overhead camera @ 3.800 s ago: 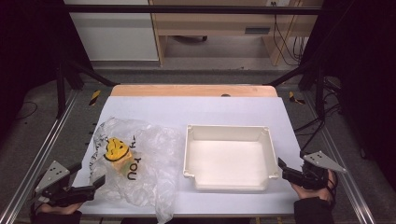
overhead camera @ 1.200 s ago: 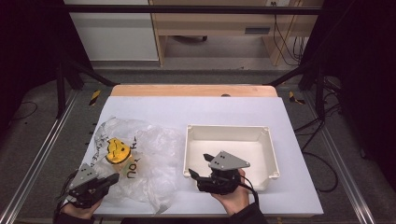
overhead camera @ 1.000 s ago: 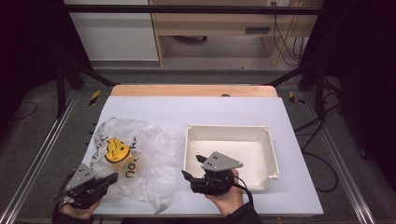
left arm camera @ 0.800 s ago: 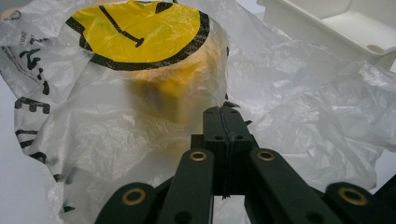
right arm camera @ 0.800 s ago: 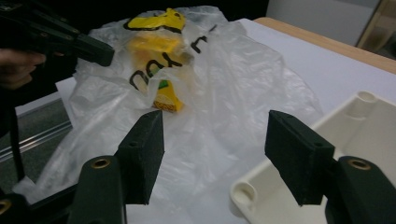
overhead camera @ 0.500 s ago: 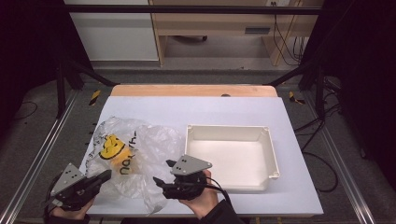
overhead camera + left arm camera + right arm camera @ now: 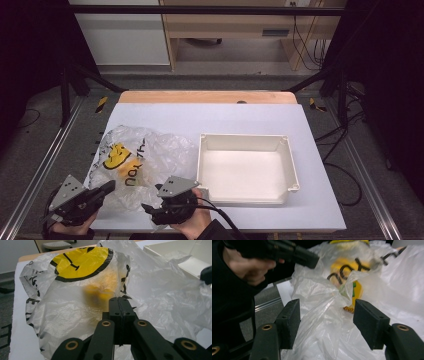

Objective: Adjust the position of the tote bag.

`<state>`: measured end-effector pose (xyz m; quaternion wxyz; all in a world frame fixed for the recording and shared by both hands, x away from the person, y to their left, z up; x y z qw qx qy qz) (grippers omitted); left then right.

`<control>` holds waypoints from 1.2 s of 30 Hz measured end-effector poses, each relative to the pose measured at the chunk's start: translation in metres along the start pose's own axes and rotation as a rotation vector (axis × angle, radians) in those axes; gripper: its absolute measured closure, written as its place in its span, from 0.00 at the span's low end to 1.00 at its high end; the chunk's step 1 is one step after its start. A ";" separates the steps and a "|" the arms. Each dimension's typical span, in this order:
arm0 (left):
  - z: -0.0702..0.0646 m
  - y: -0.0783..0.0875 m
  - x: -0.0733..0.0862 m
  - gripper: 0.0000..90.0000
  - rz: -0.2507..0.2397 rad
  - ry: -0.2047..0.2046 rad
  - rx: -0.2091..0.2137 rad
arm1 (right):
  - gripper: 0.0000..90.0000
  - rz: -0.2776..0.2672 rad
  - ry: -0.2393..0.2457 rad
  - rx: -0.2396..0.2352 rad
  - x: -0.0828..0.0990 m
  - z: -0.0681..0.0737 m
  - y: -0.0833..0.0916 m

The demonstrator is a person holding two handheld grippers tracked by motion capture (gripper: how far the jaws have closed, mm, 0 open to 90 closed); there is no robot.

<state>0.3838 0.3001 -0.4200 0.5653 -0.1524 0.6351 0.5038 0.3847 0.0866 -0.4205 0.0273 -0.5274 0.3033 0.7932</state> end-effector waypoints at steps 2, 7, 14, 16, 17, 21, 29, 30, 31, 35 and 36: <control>0.003 0.003 0.000 1.00 -0.008 0.008 -0.008 | 0.45 0.023 0.002 0.001 0.007 0.000 -0.007; 0.007 0.005 0.000 1.00 -0.018 0.024 -0.016 | 0.50 0.047 -0.010 -0.010 0.016 -0.001 -0.012; 0.006 0.003 0.001 1.00 -0.011 0.022 -0.009 | 0.77 0.100 0.005 -0.036 0.029 0.003 -0.024; 0.006 0.001 0.003 1.00 0.000 0.022 -0.001 | 0.86 0.110 0.014 -0.037 0.031 0.002 -0.025; 0.006 0.001 0.003 1.00 0.000 0.022 -0.001 | 0.90 0.116 0.018 -0.039 0.032 0.001 -0.025; 0.005 -0.002 0.006 1.00 0.016 0.025 0.012 | 0.97 0.120 0.023 -0.034 0.032 -0.002 -0.023; 0.001 0.001 -0.001 0.67 -0.031 0.061 0.057 | 1.00 0.075 0.039 -0.018 0.029 -0.003 -0.016; 0.000 0.004 -0.006 0.63 -0.049 0.071 0.055 | 1.00 0.075 0.048 -0.021 0.030 -0.002 -0.017; 0.000 0.004 -0.006 0.59 -0.049 0.071 0.055 | 1.00 0.075 0.048 -0.021 0.030 -0.002 -0.017; -0.003 0.008 -0.016 0.45 -0.077 0.073 0.046 | 1.00 0.074 0.051 -0.035 0.034 0.001 -0.020; -0.006 0.008 -0.021 0.43 -0.084 0.064 0.049 | 1.00 0.075 0.050 -0.037 0.034 0.001 -0.021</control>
Point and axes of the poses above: each handheld gripper's, and its own axes: y roughly backward along the jaws, x roughly out of its underside, z roughly to its left, the point moved 5 cm from there along -y, roughly forward along the jaws, and after that the axes turned 11 degrees about -y, right-handed, at the moved point
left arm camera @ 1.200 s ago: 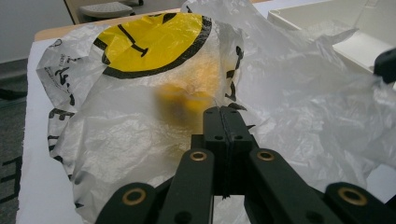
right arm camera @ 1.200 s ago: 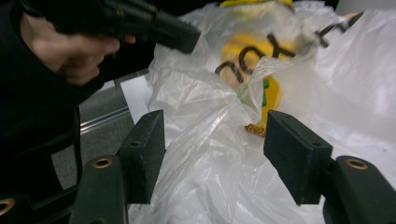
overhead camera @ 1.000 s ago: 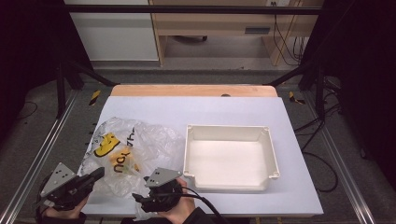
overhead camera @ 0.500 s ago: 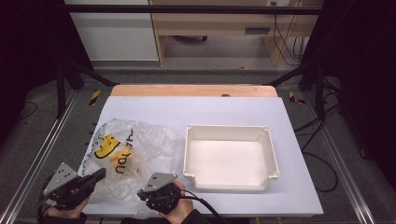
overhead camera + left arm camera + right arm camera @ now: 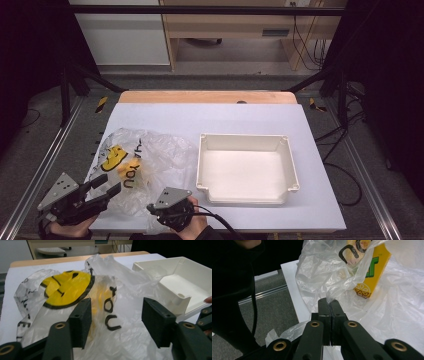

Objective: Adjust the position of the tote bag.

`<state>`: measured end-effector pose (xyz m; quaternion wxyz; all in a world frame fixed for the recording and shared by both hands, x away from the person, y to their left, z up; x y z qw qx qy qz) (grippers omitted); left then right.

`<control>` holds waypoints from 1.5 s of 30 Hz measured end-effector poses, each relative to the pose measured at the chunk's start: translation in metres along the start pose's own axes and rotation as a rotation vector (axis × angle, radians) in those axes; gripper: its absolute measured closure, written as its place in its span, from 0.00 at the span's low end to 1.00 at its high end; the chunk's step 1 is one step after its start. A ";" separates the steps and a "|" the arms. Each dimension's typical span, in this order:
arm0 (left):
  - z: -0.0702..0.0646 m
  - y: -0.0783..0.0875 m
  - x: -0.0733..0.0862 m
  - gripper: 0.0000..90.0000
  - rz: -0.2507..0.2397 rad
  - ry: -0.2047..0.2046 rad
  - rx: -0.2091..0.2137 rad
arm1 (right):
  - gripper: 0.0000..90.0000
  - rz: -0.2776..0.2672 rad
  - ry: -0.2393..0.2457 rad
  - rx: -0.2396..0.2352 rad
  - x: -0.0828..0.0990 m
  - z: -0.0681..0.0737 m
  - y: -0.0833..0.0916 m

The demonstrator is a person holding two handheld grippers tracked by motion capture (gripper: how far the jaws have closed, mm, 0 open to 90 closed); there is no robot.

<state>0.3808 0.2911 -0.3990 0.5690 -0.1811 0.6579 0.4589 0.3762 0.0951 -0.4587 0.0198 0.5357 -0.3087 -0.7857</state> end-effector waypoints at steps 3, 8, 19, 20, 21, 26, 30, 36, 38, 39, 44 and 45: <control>-0.004 -0.003 -0.004 0.37 -0.002 -0.012 -0.001 | 1.00 0.002 -0.005 -0.005 0.001 0.001 -0.002; -0.019 -0.018 -0.015 0.34 0.014 -0.049 0.040 | 1.00 -0.001 -0.008 -0.009 0.002 0.002 -0.005; -0.048 -0.059 -0.015 0.58 0.154 -0.119 0.081 | 1.00 -0.016 -0.004 -0.011 0.004 0.004 -0.005; -0.048 -0.060 -0.012 0.63 0.164 -0.117 0.099 | 1.00 -0.017 -0.006 -0.012 0.005 0.004 -0.005; -0.048 -0.060 -0.012 0.69 0.164 -0.117 0.099 | 1.00 -0.017 -0.006 -0.012 0.005 0.004 -0.005; -0.047 -0.063 -0.007 0.97 0.199 -0.123 0.109 | 1.00 -0.019 -0.009 -0.013 0.005 0.004 -0.005; -0.046 -0.062 -0.005 1.00 0.208 -0.120 0.115 | 1.00 -0.016 -0.009 -0.011 0.006 0.003 -0.005; -0.045 -0.053 -0.009 1.00 0.153 -0.111 0.109 | 0.71 -0.017 -0.050 0.014 0.009 -0.004 -0.006; -0.044 -0.051 -0.010 1.00 0.141 -0.110 0.102 | 0.63 -0.026 -0.061 0.012 0.009 -0.006 -0.006; -0.043 -0.049 -0.011 1.00 0.130 -0.108 0.097 | 0.57 -0.041 -0.078 0.011 0.009 -0.007 -0.005; -0.040 -0.036 -0.018 1.00 0.064 -0.096 0.075 | 0.50 -0.051 -0.113 -0.002 0.009 -0.008 -0.005; -0.039 -0.033 -0.019 1.00 0.057 -0.097 0.074 | 0.51 -0.049 -0.115 0.000 0.009 -0.008 -0.006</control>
Point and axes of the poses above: each handheld gripper's, and its own axes: y roughly backward along the jaws, x roughly out of its underside, z roughly to its left, the point moved 5 cm from there along -y, roughly forward along the jaws, and after that the axes turned 11 degrees about -y, right-handed, at the moved point
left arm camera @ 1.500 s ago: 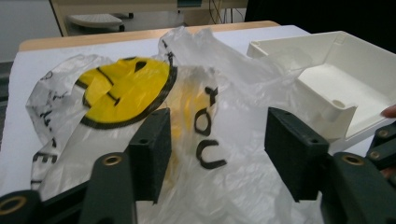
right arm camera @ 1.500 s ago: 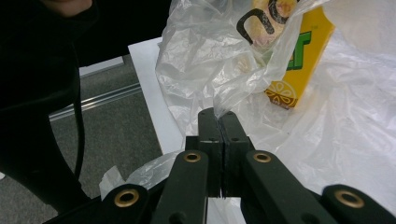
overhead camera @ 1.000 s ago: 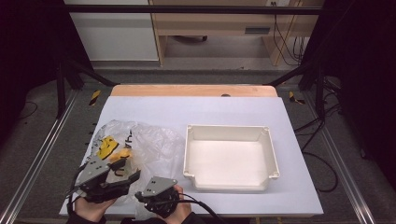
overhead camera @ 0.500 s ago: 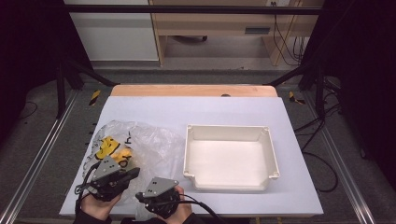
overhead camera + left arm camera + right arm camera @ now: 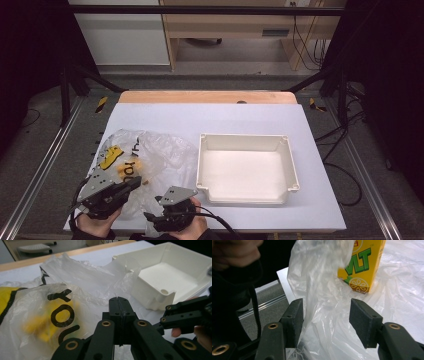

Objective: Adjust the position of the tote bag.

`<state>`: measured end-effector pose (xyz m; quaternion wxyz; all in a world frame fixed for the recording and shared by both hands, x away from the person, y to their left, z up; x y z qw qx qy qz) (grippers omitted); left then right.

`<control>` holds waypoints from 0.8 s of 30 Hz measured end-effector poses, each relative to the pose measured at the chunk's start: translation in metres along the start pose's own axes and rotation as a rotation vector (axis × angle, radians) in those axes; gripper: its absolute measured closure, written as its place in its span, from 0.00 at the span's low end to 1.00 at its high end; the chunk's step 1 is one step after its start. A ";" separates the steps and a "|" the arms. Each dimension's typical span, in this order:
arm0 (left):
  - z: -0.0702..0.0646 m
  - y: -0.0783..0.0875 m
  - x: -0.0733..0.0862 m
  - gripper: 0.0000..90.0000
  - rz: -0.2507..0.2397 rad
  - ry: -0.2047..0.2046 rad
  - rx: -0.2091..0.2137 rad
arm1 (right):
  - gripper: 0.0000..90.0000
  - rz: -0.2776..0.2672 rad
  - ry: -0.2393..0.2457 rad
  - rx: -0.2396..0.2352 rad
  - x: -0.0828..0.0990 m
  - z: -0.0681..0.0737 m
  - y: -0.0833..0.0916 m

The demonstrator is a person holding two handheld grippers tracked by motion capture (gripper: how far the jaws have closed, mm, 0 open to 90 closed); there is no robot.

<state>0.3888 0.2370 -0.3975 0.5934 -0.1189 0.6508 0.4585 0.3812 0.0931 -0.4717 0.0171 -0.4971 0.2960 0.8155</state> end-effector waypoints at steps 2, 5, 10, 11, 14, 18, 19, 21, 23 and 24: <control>0.001 0.006 -0.001 1.00 -0.019 0.007 -0.003 | 0.57 0.012 -0.002 -0.006 0.001 0.000 -0.003; 0.001 0.014 0.003 1.00 -0.026 0.013 -0.013 | 0.82 0.026 0.010 -0.019 0.001 0.001 -0.005; -0.003 0.015 0.009 1.00 -0.027 0.020 -0.015 | 1.00 0.020 0.026 0.010 0.000 -0.001 -0.001; -0.005 0.011 0.011 0.99 -0.024 0.019 -0.010 | 1.00 0.021 0.026 0.021 0.000 -0.003 0.000; -0.007 0.006 0.012 0.74 -0.020 0.022 -0.015 | 1.00 0.025 0.032 0.024 0.001 -0.004 -0.001; -0.008 -0.001 0.013 0.43 0.000 0.024 -0.026 | 1.00 0.038 0.050 0.021 0.004 -0.002 -0.004; -0.008 -0.003 0.013 0.43 0.009 0.028 -0.033 | 1.00 0.043 0.052 0.020 0.005 -0.001 -0.005; -0.008 -0.008 0.013 0.34 0.027 0.042 -0.027 | 1.00 0.052 0.060 0.014 0.006 0.000 -0.006; -0.007 -0.012 0.013 0.35 0.037 0.044 -0.028 | 1.00 0.057 0.063 0.009 0.007 0.001 -0.007; -0.007 -0.012 0.013 0.37 0.037 0.044 -0.028 | 1.00 0.057 0.063 0.009 0.007 0.001 -0.007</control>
Point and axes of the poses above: each handheld gripper's, and its own axes: y roughly backward along the jaws, x roughly out of its underside, z roughly to its left, the point moved 5 cm from there along -y, roughly forward along the jaws, and after that the axes turned 11 degrees about -y, right-handed, at the moved point
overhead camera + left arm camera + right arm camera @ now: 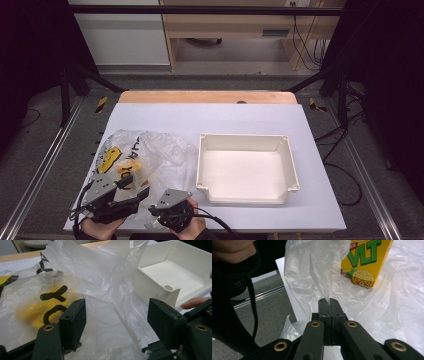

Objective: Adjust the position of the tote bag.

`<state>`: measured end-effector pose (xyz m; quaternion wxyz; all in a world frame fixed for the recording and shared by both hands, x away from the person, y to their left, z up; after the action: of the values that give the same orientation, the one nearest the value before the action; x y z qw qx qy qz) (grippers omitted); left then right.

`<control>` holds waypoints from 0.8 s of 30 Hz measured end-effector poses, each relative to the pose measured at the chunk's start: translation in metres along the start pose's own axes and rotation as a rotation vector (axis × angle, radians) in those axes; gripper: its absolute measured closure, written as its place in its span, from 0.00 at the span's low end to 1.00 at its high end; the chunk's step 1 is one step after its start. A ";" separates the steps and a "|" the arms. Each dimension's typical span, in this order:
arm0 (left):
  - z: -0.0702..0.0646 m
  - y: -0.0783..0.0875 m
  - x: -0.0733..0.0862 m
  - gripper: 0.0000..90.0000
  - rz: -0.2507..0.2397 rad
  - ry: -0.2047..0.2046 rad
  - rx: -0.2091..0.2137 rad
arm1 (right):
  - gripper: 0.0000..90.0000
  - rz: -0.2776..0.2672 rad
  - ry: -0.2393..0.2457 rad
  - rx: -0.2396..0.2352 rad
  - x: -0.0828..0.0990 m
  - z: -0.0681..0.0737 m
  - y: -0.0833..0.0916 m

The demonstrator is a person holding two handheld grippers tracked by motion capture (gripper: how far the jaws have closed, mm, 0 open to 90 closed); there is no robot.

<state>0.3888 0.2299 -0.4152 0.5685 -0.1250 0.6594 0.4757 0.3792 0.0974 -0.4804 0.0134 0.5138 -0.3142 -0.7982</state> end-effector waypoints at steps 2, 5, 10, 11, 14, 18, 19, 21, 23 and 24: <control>0.001 -0.003 0.001 0.48 0.007 0.003 0.005 | 1.00 0.004 0.009 -0.006 0.001 0.002 0.000; 0.005 -0.005 0.003 0.73 0.020 -0.004 0.021 | 1.00 0.004 0.014 -0.007 0.001 0.002 -0.001; 0.009 -0.002 0.002 0.98 0.012 -0.003 0.026 | 0.92 0.003 0.013 -0.008 0.001 0.002 -0.002; 0.010 0.000 0.001 0.98 -0.001 0.000 0.022 | 0.86 -0.005 0.012 -0.005 0.001 0.002 -0.002; 0.012 0.009 -0.002 0.99 -0.036 0.001 0.005 | 0.76 -0.016 0.001 -0.008 0.000 0.000 -0.002; 0.017 0.021 -0.006 0.99 -0.080 0.010 -0.018 | 0.61 -0.042 -0.018 -0.004 -0.003 -0.001 -0.002; 0.020 0.024 -0.006 0.99 -0.091 0.015 -0.029 | 0.58 -0.055 -0.021 -0.015 -0.004 0.000 -0.001; 0.022 0.027 -0.006 0.99 -0.097 0.017 -0.039 | 0.56 -0.063 -0.022 -0.013 -0.006 0.001 0.001; 0.023 0.029 -0.005 0.99 -0.101 0.020 -0.045 | 0.54 -0.067 -0.025 -0.015 -0.006 0.001 0.001; 0.025 0.030 -0.005 0.99 -0.103 0.022 -0.050 | 0.55 -0.073 -0.030 -0.018 -0.007 0.002 0.002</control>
<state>0.3845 0.2625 -0.3937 0.5818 -0.1782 0.6462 0.4607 0.3804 0.0989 -0.4733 -0.0157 0.5128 -0.2883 -0.8085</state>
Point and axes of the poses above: each handheld gripper's, and its own axes: y roughly backward along the jaws, x roughly out of its underside, z roughly to its left, the point moved 5 cm from there along -y, roughly forward along the jaws, and after that the axes turned 11 degrees about -y, right-handed, at the moved point
